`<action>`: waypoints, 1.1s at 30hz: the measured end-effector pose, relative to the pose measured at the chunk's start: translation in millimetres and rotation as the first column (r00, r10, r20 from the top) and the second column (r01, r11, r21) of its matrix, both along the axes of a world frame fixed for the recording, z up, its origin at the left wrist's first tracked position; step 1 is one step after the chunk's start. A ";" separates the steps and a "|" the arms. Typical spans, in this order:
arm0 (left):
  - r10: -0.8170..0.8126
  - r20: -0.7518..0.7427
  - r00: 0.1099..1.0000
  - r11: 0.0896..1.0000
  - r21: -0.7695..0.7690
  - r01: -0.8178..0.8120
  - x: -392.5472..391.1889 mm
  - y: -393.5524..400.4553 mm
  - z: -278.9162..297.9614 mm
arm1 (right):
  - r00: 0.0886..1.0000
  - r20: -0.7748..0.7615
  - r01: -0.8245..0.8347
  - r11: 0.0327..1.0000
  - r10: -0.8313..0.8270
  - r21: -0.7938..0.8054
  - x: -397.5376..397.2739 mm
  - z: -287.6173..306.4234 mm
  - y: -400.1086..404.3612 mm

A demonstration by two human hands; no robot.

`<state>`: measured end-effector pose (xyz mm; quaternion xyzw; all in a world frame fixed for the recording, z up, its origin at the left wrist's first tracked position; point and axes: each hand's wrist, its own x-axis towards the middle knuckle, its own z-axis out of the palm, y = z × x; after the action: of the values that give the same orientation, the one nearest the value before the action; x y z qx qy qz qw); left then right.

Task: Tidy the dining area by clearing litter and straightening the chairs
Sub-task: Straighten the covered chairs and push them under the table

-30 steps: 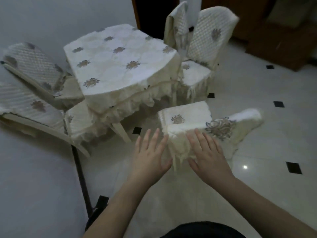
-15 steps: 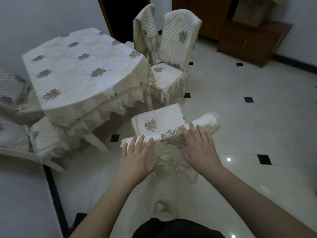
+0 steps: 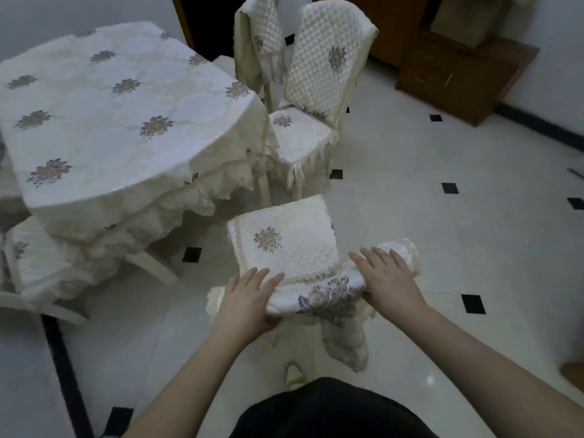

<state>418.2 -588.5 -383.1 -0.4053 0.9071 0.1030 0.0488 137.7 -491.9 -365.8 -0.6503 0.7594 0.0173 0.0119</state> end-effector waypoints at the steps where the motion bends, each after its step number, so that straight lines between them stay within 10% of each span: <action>1: -0.018 -0.051 0.999 1.000 0.017 0.019 -0.2 -3.0 -4.0 | 0.999 0.030 -0.026 1.000 0.026 -0.001 -2.2 -2.6 -5.8; 13: -0.068 -0.277 0.958 0.997 0.016 0.075 2.6 -8.7 -20.4 | 0.923 0.228 -0.301 0.951 0.309 -0.069 -30.4 -18.6 -23.2; 33: 0.194 -0.041 0.980 0.980 0.053 -0.192 -13.3 7.0 9.3 | 0.850 0.237 -0.435 0.881 0.470 -0.187 -53.3 -23.8 -31.5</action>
<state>404.8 -581.5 -373.7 -0.4876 0.8616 0.1385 0.0275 84.4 -523.4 -389.6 -0.8064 0.5749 -0.1189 0.0720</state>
